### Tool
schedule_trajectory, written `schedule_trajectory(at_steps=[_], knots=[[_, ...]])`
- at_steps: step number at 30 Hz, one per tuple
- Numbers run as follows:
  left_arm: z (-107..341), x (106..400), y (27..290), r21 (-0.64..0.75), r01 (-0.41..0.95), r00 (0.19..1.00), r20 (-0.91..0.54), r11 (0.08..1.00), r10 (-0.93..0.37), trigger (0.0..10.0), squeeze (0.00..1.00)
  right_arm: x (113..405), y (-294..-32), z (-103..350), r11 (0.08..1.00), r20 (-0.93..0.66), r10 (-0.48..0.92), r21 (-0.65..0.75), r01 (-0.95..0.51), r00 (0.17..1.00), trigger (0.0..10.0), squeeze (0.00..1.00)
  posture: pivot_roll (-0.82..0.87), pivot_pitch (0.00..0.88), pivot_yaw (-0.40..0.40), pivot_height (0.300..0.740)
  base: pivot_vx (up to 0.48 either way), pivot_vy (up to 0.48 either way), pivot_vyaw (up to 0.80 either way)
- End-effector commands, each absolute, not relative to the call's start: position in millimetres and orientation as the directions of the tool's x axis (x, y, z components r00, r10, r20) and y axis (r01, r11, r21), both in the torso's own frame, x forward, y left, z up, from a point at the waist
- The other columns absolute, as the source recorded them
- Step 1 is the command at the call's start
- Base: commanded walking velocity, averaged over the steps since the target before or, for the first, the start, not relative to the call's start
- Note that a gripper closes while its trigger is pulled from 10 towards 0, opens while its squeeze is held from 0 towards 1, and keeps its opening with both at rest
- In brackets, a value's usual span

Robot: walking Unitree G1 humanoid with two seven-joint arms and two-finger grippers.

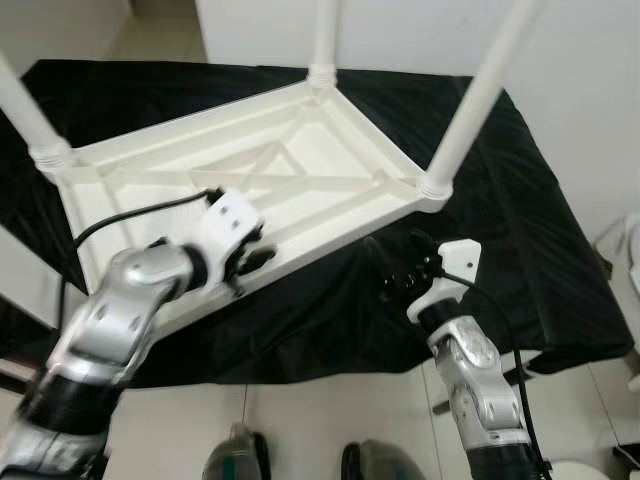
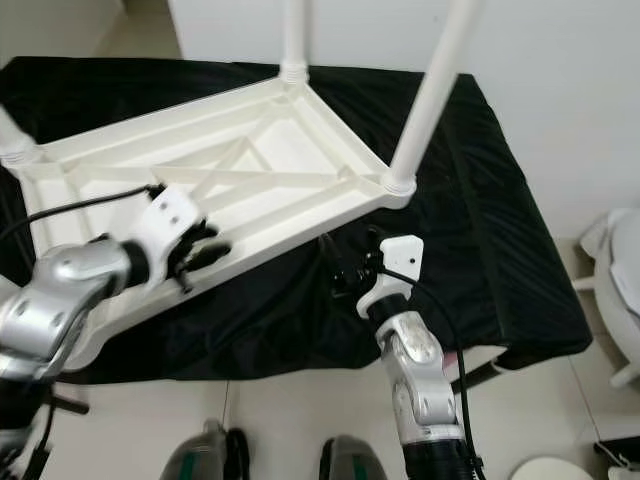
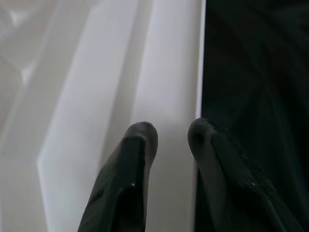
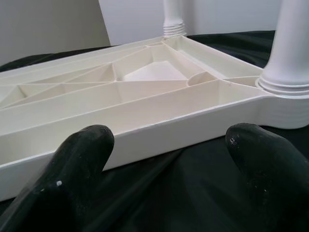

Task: Building children table

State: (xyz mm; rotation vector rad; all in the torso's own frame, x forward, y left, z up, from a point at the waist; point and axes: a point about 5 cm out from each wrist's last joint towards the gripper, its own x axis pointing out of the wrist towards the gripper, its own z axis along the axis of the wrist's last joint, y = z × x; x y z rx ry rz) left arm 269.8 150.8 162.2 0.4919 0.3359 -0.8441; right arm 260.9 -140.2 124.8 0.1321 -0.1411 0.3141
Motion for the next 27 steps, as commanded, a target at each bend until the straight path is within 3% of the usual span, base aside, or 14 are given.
schedule_trajectory(at_steps=[1, 7, 14, 27], knots=[[168, 263, 153, 0.247, 0.806, 0.585, -0.466, 0.538, -0.663, 10.0, 0.0, 260, -139, 121, 0.942, 0.139, 0.305, 0.103, -0.32, 0.942, 10.0, 0.0, -0.09, 0.057, 0.003, 0.74, 0.0, 0.0, 0.0], [168, 254, 156, 0.226, 0.837, 0.54, -0.49, 0.499, -0.684, 10.0, 0.0, 260, -139, 121, 0.941, 0.136, 0.31, 0.097, -0.324, 0.941, 10.0, 0.0, -0.09, 0.059, 0.002, 0.74, 0.0, 0.0, 0.0], [160, 257, 159, 0.252, 0.814, 0.569, -0.528, 0.523, -0.631, 10.0, 0.0, 252, -131, 116, 0.904, 0.103, 0.419, 0.048, -0.425, 0.902, 10.0, 0.0, -0.09, 0.067, 0.002, 0.74, 0.0, 0.0, 0.0], [144, 260, 168, 0.332, 0.788, 0.6, -0.604, 0.519, -0.524, 10.0, 0.0, 250, -132, 115, 0.895, 0.092, 0.441, 0.025, -0.445, 0.893, 10.0, 0.0, -0.1, 0.07, 0.001, 0.74, 0.0, 0.0, 0.0]])
